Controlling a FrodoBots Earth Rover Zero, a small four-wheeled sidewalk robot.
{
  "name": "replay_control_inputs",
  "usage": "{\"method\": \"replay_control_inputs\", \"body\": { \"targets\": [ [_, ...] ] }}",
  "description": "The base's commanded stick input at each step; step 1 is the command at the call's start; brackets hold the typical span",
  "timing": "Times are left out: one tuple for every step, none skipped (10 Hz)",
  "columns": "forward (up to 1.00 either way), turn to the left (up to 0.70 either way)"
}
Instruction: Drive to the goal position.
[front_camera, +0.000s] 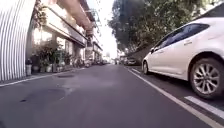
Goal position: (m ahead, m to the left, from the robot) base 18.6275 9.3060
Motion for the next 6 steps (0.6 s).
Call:
{"method": "replay_control_inputs", "body": {
  "targets": [
    [0.45,0.00],
    [0.45,0.00],
    [0.45,0.00],
    [0.45,0.00],
    [0.45,0.00],
    [0.45,0.00]
  ]
}}
